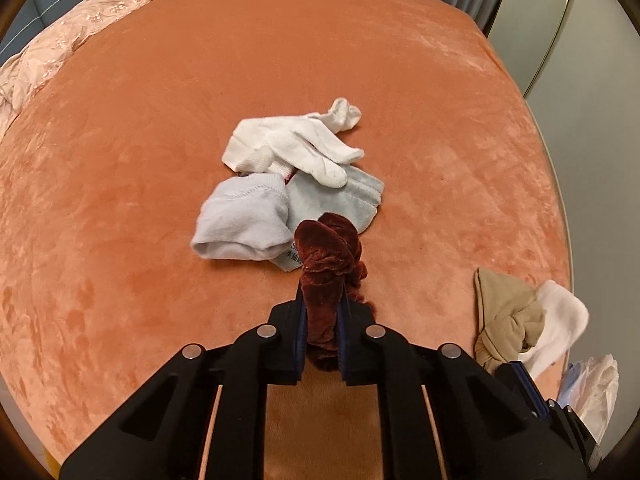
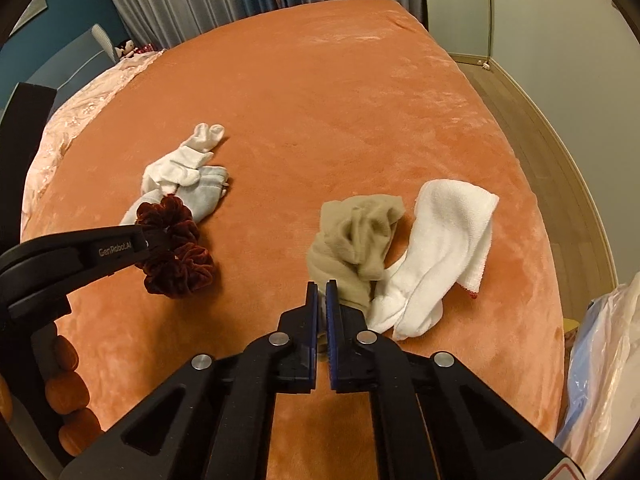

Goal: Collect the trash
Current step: 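Carry the scrunchie and beige sock over the bin and open both tools, then grasp the white sock with the right tool while the left tool grasps the pale blue sock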

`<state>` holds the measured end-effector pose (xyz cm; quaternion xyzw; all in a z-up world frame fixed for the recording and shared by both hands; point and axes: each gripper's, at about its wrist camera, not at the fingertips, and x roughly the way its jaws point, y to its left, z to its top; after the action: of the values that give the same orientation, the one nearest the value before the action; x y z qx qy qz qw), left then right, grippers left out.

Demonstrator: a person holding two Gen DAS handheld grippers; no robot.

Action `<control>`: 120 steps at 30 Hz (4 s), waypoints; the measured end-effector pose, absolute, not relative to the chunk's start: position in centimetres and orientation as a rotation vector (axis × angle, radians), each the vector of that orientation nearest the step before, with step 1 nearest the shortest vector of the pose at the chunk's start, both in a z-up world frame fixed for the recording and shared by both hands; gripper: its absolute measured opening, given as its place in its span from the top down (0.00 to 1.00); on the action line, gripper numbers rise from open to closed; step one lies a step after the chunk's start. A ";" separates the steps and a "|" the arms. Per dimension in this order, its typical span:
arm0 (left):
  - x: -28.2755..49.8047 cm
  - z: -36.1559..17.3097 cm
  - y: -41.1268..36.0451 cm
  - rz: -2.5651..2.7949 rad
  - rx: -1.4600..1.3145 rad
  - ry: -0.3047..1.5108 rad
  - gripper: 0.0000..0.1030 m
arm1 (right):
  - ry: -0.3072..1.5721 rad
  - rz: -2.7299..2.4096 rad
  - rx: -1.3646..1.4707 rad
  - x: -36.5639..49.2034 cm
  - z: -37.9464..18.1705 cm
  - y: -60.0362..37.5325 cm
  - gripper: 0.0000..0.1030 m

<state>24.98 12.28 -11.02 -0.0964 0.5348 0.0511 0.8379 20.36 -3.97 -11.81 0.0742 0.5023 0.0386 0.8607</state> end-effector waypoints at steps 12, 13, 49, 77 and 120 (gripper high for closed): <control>19.5 -1.7 10.8 0.047 -0.201 0.976 0.89 | 0.918 0.202 0.236 16.1 -4.4 -3.8 0.96; 19.2 -0.9 10.4 0.043 -0.195 0.964 0.89 | 0.904 0.206 0.239 15.8 -3.7 -4.0 0.96; 7.9 5.8 -17.9 -0.442 0.012 0.921 0.89 | 0.711 -0.252 0.396 -0.1 2.3 -29.6 0.96; 9.5 0.7 -18.9 -0.427 -0.016 1.020 0.73 | 0.759 -0.308 0.394 -0.1 -0.4 -31.7 0.69; 16.0 -5.6 10.5 0.065 -0.253 1.044 0.46 | 0.916 -0.017 0.231 11.7 -4.1 -11.7 0.53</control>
<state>16.01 10.53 -5.58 -0.1203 0.4974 0.0308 0.8586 11.69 -11.67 -4.07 0.1114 0.4409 -0.0081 0.8906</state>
